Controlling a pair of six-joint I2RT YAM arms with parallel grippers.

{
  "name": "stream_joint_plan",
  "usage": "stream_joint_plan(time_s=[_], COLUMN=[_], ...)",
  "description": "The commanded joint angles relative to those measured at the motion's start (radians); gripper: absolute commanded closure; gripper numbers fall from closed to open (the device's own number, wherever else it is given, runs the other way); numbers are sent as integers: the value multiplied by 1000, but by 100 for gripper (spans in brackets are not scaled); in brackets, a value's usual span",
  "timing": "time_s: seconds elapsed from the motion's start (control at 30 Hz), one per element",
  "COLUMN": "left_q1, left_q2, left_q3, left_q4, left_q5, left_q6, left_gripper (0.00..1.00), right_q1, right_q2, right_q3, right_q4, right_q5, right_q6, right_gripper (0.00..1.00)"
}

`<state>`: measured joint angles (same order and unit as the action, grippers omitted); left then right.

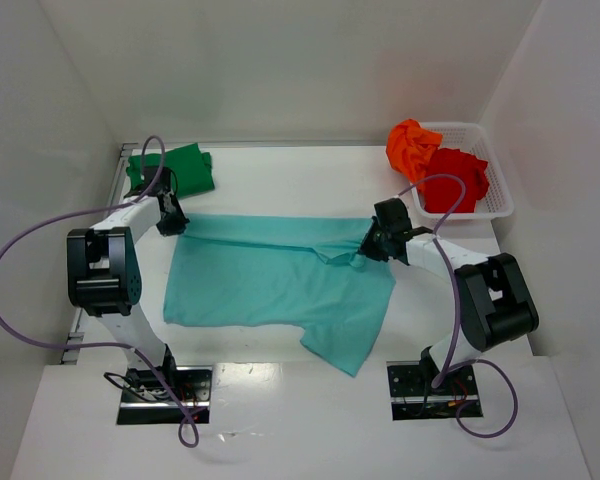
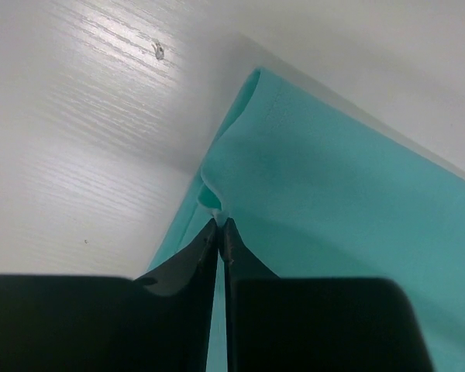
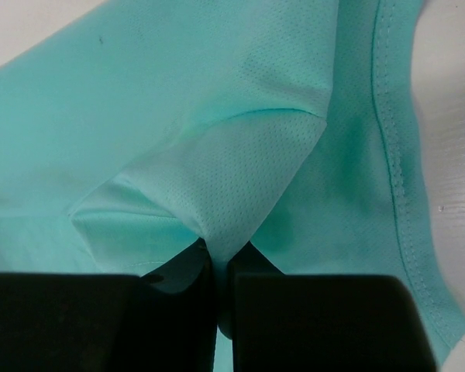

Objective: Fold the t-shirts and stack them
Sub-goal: Fold the flattened tshirt in 1/3 of the way

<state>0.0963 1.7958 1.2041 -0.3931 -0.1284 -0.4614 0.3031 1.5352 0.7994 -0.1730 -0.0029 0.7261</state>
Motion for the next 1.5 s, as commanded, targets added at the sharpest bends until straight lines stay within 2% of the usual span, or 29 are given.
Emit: stream_joint_plan(time_s=[0.0, 0.03, 0.07, 0.13, 0.23, 0.27, 0.3, 0.4, 0.53, 0.6, 0.63, 0.67, 0.77, 0.8, 0.83, 0.87, 0.9, 0.93, 1.0, 1.03, 1.07, 1.13, 1.23, 1.3, 1.37, 1.4, 1.47], left_q1=[10, 10, 10, 10, 10, 10, 10, 10, 10, 10, 10, 10, 10, 10, 10, 10, 10, 0, -9, -20, -20, -30, -30, -30, -30, -30, -30], left_q2=[-46, -46, -46, -76, -131, -147, -173, -202, -222, -222, -222, -213, -190, -178, -167, -167, -153, -153, -116, -104, -76, -53, -33, -33, -24, -24, -24], left_q3=[5, 5, 5, 5, 5, 14, 14, 41, 41, 31, 31, 22, 22, 12, 12, 12, 12, 12, 23, 34, 47, 58, 58, 58, 68, 68, 68], left_q4=[-4, -4, -15, -15, -6, -6, -6, 14, 51, 82, 92, 103, 126, 135, 148, 148, 160, 160, 169, 169, 169, 160, 160, 169, 169, 169, 169], left_q5=[-14, -14, -5, 4, 19, 29, 51, 99, 183, 219, 254, 269, 318, 319, 344, 354, 354, 363, 363, 363, 372, 372, 372, 372, 372, 383, 383], left_q6=[-23, -23, -32, -33, -33, -33, -33, -33, -23, -23, -23, -23, -14, -14, -14, -5, -5, -5, 4, 4, 4, 4, 4, 4, 15, 15, 15], left_gripper=[79, 69, 63, 56, 55, 51, 49, 41, 33, 33, 33, 33, 35, 38, 44, 44, 49, 63, 79, 90, 94, 96, 96, 94, 89, 87, 80], right_q1=[-1, -1, -1, -1, -1, -1, -1, -1, -1, -1, -1, -1, -1, -1, -1, -1, -1, -1, -1, -1, -1, -1, -1, 8, 8, 8, 28], right_q2=[6, 6, 6, 6, -3, -15, -15, -41, -93, -110, -125, -126, -139, -139, -139, -148, -149, -158, -167, -182, -196, -207, -221, -221, -221, -234, -244], right_q3=[15, 15, 15, 24, 37, 37, 46, 66, 96, 112, 124, 124, 124, 124, 112, 103, 103, 90, 90, 90, 90, 101, 77, 67, 58, 46, 46], right_q4=[0, 0, -11, -11, -34, -34, -48, -71, -105, -118, -118, -118, -118, -118, -94, -94, -82, -82, -105, -114, -162, -198, -232, -252, -243, -226, -175], right_q5=[32, 32, 32, 32, 23, 23, 23, 32, 50, 50, 40, 31, 0, -28, -46, -57, -57, -66, -54, -37, -23, -12, -12, -23, -32, -54, -63], right_q6=[7, 7, 7, -2, -2, -2, -2, -2, -2, -2, -11, -11, -22, -22, -31, -31, -21, -21, -11, -11, -11, -11, 1, 15, 25, 26, 36], right_gripper=[90, 87, 76, 57, 42, 24, 19, 12, 14, 21, 33, 37, 42, 44, 51, 57, 63, 75, 86, 90, 90, 90, 67, 44, 44, 50, 56])
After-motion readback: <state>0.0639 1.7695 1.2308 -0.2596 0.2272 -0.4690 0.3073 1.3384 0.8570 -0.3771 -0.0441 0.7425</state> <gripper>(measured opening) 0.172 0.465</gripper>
